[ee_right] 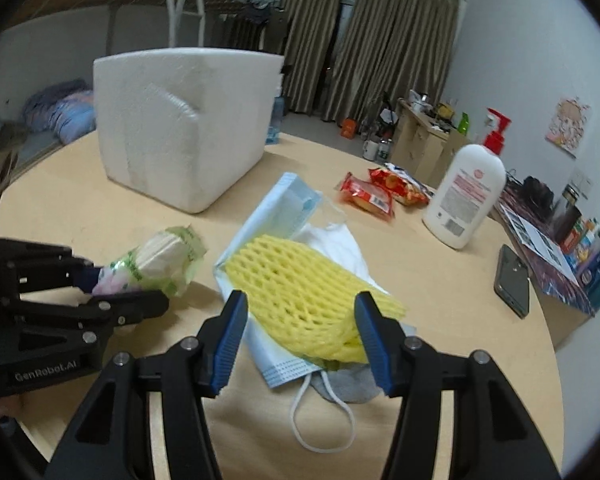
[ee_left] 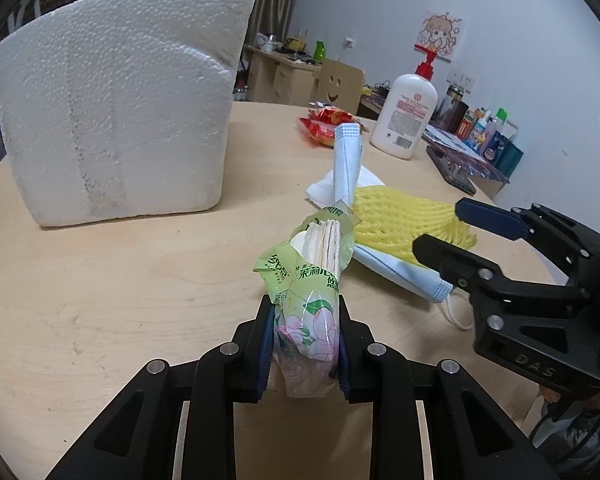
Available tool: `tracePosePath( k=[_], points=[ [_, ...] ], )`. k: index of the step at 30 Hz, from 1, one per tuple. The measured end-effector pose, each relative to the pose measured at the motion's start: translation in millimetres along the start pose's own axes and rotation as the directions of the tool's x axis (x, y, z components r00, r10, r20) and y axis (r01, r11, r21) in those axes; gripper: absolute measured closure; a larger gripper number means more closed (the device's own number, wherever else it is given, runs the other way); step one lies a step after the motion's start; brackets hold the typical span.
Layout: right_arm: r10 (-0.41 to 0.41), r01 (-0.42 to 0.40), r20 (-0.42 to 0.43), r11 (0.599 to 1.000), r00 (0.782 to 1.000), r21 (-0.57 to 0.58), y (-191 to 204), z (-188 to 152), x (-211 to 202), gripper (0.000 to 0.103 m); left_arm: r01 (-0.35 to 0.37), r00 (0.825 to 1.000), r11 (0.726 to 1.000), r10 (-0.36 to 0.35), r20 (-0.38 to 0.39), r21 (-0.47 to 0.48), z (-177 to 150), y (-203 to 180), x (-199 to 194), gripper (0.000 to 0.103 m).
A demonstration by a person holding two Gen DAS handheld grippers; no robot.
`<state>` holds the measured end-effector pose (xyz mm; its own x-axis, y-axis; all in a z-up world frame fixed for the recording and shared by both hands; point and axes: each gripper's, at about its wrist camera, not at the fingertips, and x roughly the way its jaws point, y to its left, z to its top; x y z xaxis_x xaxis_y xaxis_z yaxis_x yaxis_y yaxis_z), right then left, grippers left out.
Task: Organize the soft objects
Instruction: 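Grasp the green wrapped bag with left tool while right tool grasps yellow foam net, then carry the wrapped bag and foam net with both tools over the white foam box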
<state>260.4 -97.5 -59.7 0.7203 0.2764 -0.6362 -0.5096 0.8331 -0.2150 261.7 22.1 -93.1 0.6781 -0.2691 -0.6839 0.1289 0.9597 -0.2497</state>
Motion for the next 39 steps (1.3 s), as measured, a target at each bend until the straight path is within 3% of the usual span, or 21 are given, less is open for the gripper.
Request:
tracePosePath(
  k=[4,5,9,10,11,13,14,16,21,26,39],
  points=[
    [-0.064,0.063,-0.036,0.997,0.997,-0.042,1.6,0.7,11.9,0.036,0.008,1.000,1.000,-0.008,0.007,0.010,-0.5,-1.5,-2.0,0.075],
    [-0.058,0.056,-0.041,0.997,0.997,-0.051,2.5,-0.1,13.8,0.030,0.009,1.000,1.000,-0.009,0.009,0.012,-0.4,-1.9,-2.3,0.075],
    [-0.021,0.020,-0.039,1.000,0.999,-0.021,-2.3,1.0,21.0,0.030,0.012,1.000,1.000,-0.012,0.007,0.010,-0.2,-1.2,-2.0,0.075],
    [-0.006,0.006,-0.043,1.000,0.999,0.008,-7.7,1.7,24.6,0.035,0.011,1.000,1.000,-0.011,0.009,0.011,-0.3,-1.0,-2.5,0.075],
    [0.005,-0.003,-0.053,1.000,0.999,0.027,-12.2,1.8,28.5,0.049,0.011,1.000,1.000,-0.011,0.010,0.010,-0.2,-0.9,-2.4,0.075],
    [0.014,-0.010,-0.063,0.998,0.998,0.054,-17.3,1.2,32.9,0.064,0.010,1.000,1.000,-0.010,0.007,0.009,-0.2,-0.6,-1.6,0.075],
    [0.035,-0.030,-0.063,0.997,0.997,0.071,-20.1,0.5,33.9,0.077,0.011,1.000,1.000,-0.011,0.005,0.010,-0.4,-0.8,-1.4,0.075],
    [0.089,-0.083,-0.049,0.990,0.995,0.110,-22.6,-0.4,32.3,0.092,0.011,1.000,1.000,-0.011,0.010,0.014,0.0,-1.8,-1.5,0.075],
    [0.140,-0.137,-0.009,0.976,0.990,0.167,-25.6,-4.0,22.5,0.092,0.007,0.999,1.000,-0.007,0.042,0.016,-1.1,-1.6,-8.8,0.075],
    [0.171,-0.188,0.094,0.958,0.981,0.217,-34.9,1.8,-9.0,0.092,-0.011,0.996,1.000,0.009,0.084,0.025,-3.3,-2.9,-25.0,0.075],
    [0.163,-0.227,0.269,0.947,0.949,0.227,-32.5,5.4,-76.9,0.092,-0.084,0.976,0.996,0.074,0.207,0.040,-8.7,-9.7,-83.3,0.075]
  ],
)
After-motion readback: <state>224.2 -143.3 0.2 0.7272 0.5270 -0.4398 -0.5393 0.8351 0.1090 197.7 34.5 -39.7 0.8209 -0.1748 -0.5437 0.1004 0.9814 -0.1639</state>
